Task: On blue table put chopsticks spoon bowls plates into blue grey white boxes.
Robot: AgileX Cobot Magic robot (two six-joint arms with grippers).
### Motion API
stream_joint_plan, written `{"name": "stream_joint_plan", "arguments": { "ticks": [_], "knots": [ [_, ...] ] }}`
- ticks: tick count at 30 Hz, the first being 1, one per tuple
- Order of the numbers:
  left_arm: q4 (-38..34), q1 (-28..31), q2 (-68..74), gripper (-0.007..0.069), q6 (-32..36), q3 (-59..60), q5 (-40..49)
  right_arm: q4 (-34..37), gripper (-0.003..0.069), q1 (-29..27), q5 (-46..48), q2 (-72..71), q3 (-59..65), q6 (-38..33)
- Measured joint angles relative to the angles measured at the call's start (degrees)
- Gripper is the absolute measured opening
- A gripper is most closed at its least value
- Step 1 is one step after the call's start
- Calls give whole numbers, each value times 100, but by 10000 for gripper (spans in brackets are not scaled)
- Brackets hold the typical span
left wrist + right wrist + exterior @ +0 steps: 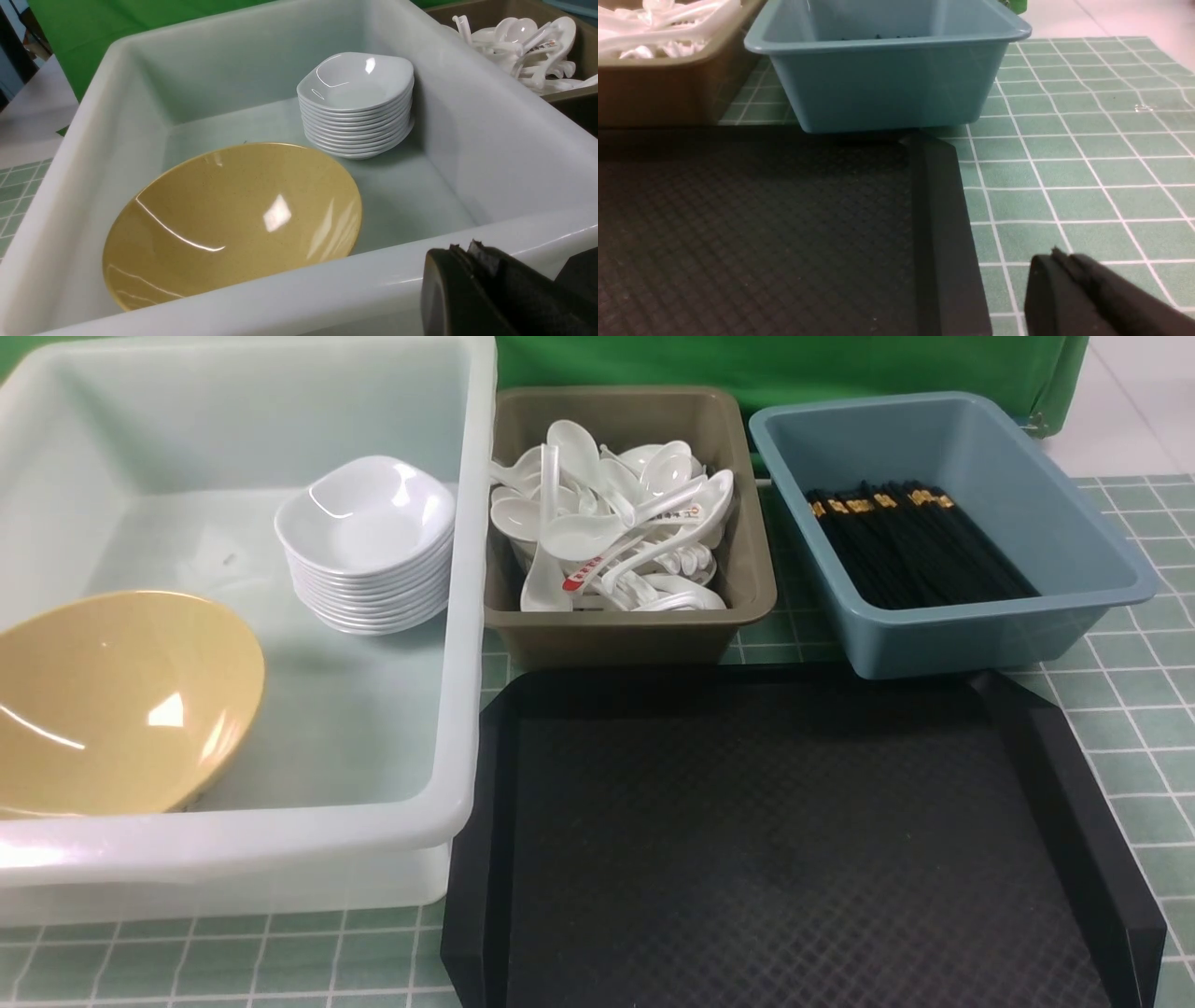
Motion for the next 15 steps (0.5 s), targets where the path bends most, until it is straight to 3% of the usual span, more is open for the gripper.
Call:
{"name": "stream_joint_plan", "arguments": {
  "ticks": [15],
  "knots": [
    [0, 0, 0, -6, 0, 0, 0, -4, 68, 0, 10, -2, 0, 0]
  ]
}}
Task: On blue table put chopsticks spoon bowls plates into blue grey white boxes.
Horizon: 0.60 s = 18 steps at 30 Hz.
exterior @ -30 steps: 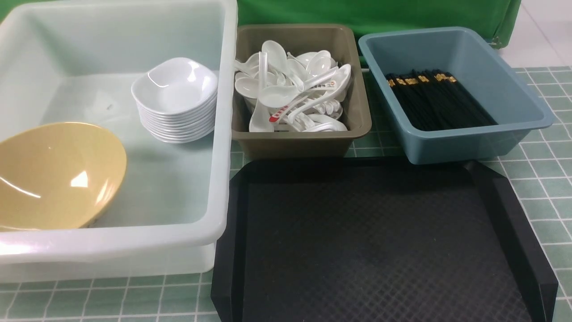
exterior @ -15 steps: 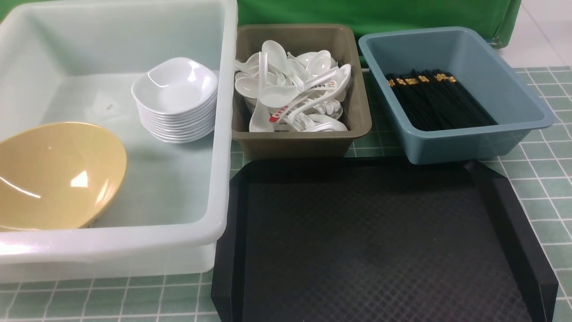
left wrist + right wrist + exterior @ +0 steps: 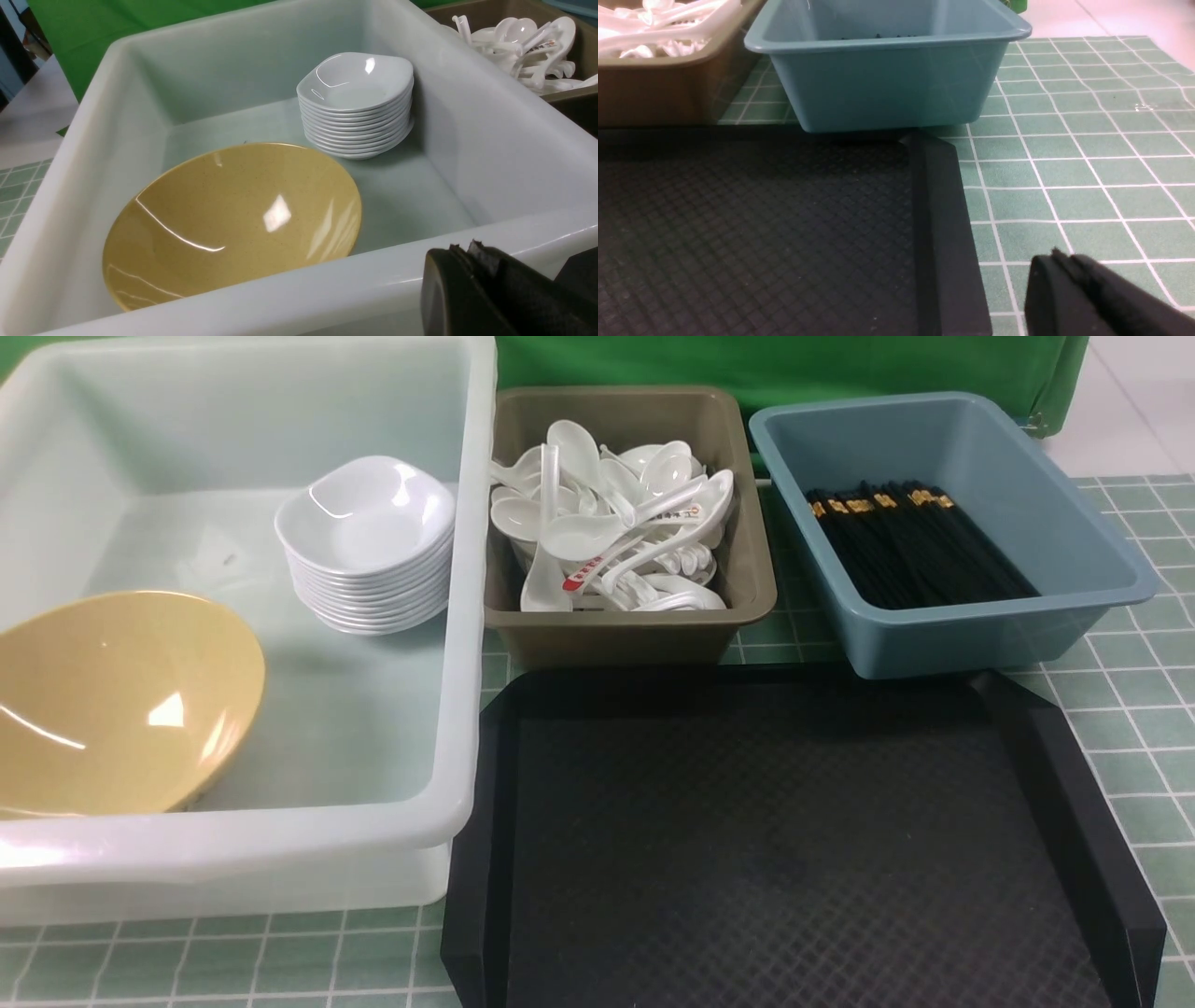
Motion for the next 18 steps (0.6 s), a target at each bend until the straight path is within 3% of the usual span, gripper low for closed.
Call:
{"name": "stream_joint_plan", "arguments": {
  "ticks": [6, 10, 15, 18],
  "knots": [
    [-107, 0, 0, -6, 0, 106, -98, 0, 72, 0, 0, 0, 0, 0],
    [-141, 0, -91, -6, -61, 548, -749, 0, 76, 0, 0, 0, 0, 0],
    [161, 0, -208, -6, -1011, 1592, -2459, 0, 78, 0, -5, 0, 0, 0],
    [798, 0, -208, -6, -2112, 2185, -3209, 0, 79, 0, -5, 0, 0, 0]
  ]
}}
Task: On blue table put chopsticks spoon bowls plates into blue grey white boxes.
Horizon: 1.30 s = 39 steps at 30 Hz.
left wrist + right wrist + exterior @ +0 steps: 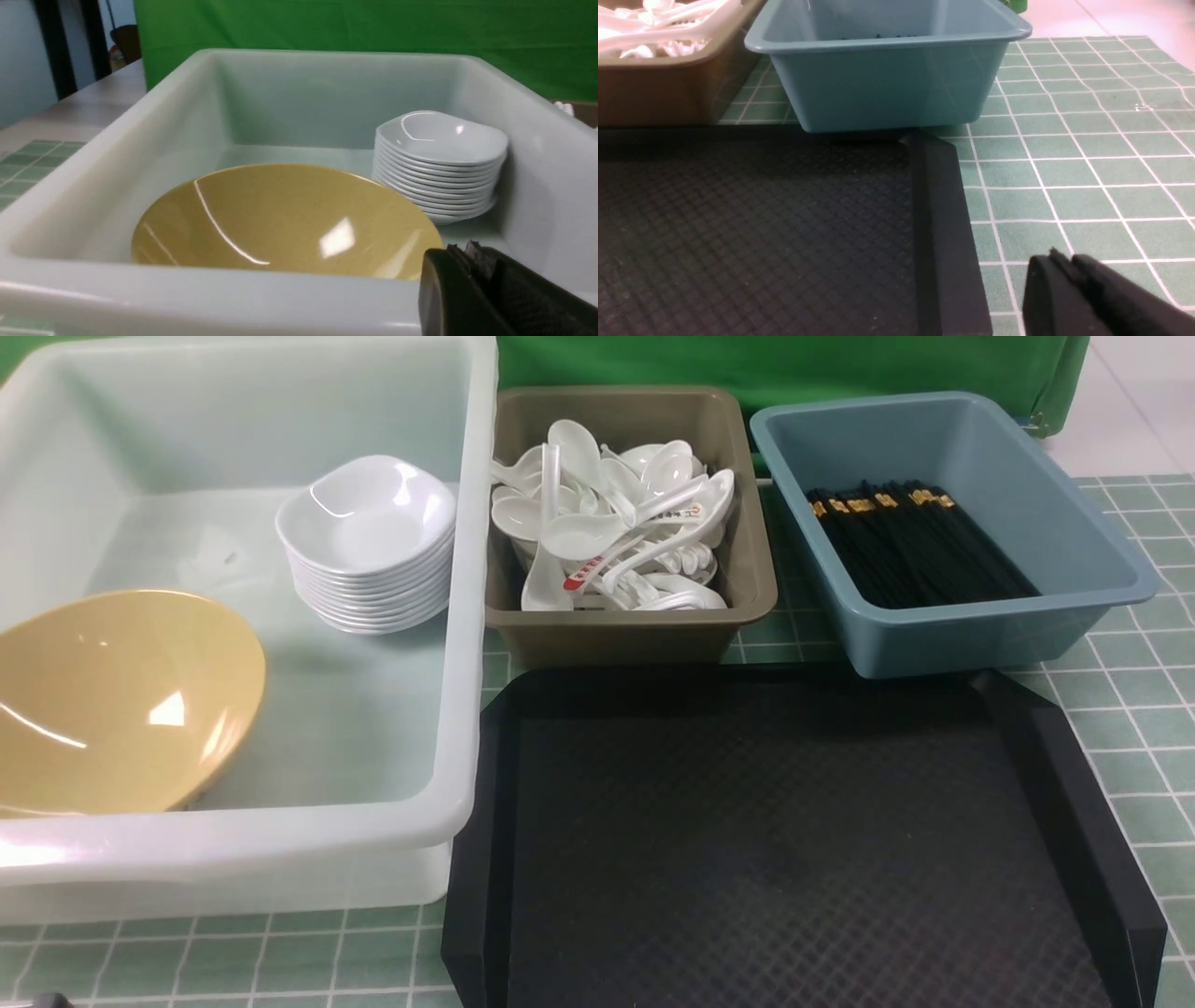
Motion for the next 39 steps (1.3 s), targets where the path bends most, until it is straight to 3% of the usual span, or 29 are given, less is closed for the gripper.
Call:
{"name": "stream_joint_plan", "arguments": {
  "ticks": [2, 6, 16, 39],
  "knots": [
    [415, 0, 0, -6, -696, 264, -215, 0, 80, 0, 0, 0, 0, 0],
    [643, -20, 0, -8, -1081, 326, -244, 0, 87, 0, 0, 0, 0, 0],
    [704, -511, 0, -12, -872, 326, 742, 0, 99, 0, 5, 0, 0, 0],
    [664, -522, 0, -12, -857, 326, 766, 0, 124, 0, 5, 0, 0, 6]
  ]
}}
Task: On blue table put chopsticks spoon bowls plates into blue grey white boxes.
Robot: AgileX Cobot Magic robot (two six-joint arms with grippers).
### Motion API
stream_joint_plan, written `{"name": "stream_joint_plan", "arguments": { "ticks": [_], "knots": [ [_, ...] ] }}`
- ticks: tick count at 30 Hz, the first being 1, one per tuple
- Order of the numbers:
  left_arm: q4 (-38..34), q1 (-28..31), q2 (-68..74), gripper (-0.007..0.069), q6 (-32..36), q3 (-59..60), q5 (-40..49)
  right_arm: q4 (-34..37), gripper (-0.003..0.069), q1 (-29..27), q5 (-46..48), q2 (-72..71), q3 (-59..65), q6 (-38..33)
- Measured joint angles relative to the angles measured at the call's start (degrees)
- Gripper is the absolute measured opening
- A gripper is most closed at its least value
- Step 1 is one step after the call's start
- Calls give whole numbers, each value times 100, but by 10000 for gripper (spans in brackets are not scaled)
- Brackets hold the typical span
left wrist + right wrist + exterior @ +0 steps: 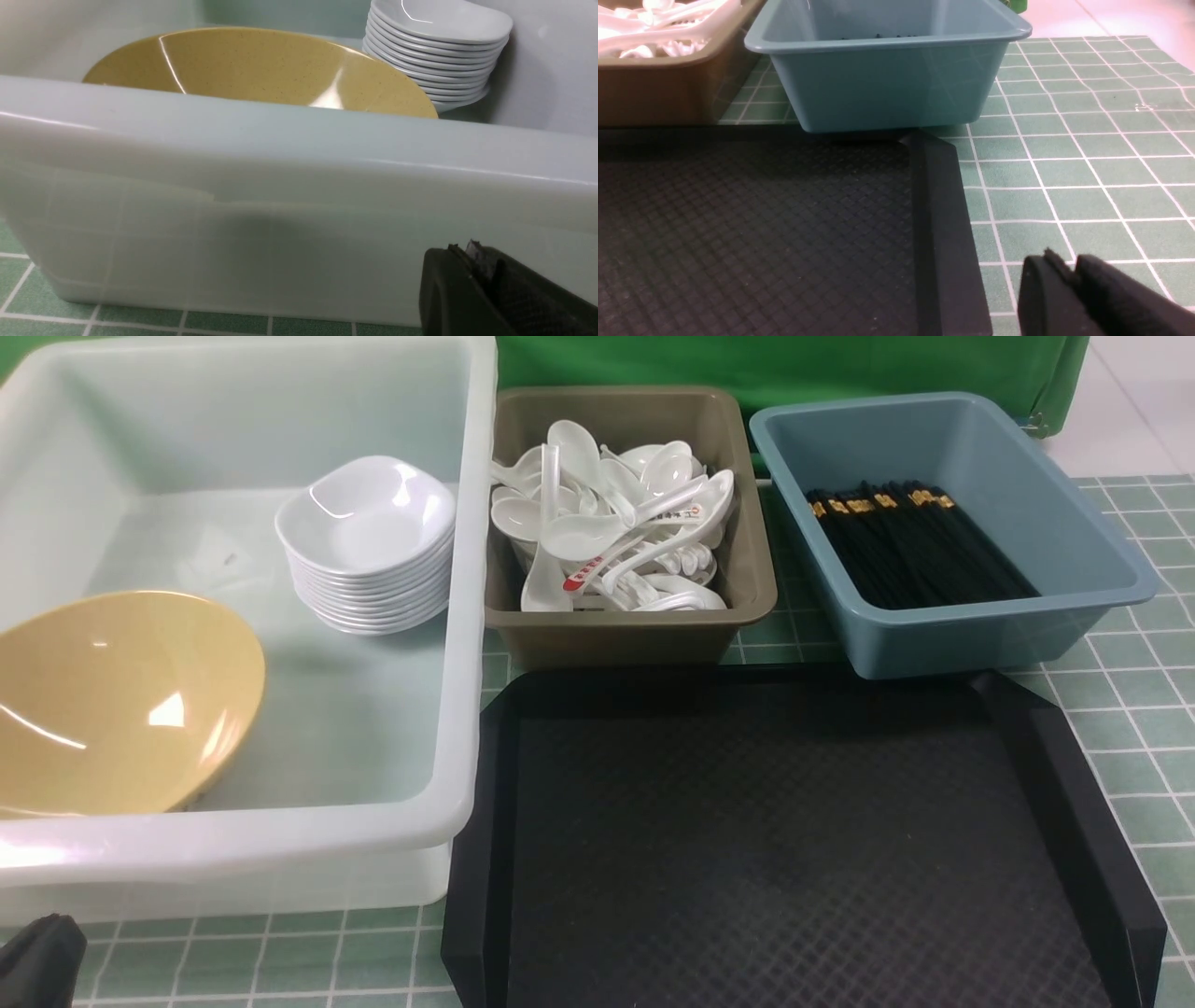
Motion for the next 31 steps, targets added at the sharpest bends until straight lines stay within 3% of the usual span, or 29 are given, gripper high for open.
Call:
{"name": "stream_joint_plan", "arguments": {
  "ticks": [31],
  "knots": [
    [-13, 0, 0, -12, 0, 0, 0, 0, 152, 0, 0, 0, 0, 0]
  ]
}}
